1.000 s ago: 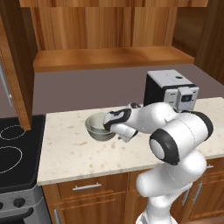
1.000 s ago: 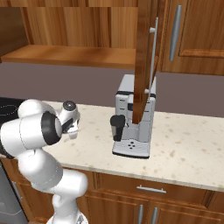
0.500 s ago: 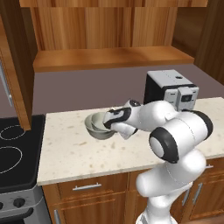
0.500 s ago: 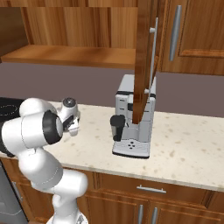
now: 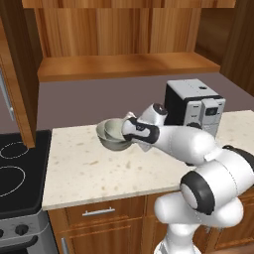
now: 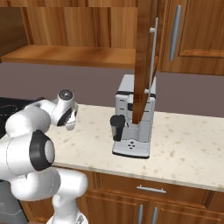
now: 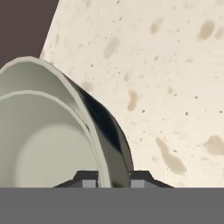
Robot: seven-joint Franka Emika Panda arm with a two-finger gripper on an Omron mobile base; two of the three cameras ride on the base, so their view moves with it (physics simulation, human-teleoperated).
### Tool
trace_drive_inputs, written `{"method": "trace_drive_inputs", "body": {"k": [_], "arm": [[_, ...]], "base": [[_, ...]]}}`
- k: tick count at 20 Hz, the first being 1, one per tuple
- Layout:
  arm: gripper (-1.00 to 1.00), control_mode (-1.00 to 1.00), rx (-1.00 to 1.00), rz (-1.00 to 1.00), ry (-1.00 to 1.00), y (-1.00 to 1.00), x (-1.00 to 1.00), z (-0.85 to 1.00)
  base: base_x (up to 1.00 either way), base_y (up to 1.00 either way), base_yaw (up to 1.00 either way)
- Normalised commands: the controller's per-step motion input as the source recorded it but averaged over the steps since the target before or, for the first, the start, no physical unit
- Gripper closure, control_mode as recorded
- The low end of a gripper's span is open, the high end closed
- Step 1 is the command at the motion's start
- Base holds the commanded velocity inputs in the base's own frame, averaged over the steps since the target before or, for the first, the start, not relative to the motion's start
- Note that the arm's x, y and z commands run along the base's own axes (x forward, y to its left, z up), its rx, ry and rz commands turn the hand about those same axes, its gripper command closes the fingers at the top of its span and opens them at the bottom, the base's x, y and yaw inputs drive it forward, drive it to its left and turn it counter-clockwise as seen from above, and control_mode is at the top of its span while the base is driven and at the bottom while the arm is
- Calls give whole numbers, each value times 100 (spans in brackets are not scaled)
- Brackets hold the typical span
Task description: Pick up the bowls on the counter and stack them on top of one another in the open cabinet. Place the smaller bowl on top of the larger bowl.
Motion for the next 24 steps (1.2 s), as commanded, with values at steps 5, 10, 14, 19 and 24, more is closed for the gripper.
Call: {"method": "trace_drive_inputs", "body": {"k": [5, 10, 14, 19, 24], "arm": [[100, -100, 5, 1, 0, 0, -57, 88], [100, -100, 3, 2, 0, 0, -68, 87], [100, -100, 3, 2, 0, 0, -78, 85], [100, -100, 4, 0, 0, 0, -80, 84], [100, -100, 4, 0, -3, -6, -75, 86]], "base": [[0, 0, 0], [0, 0, 0], [0, 0, 0], [0, 0, 0], [0, 0, 0]]}}
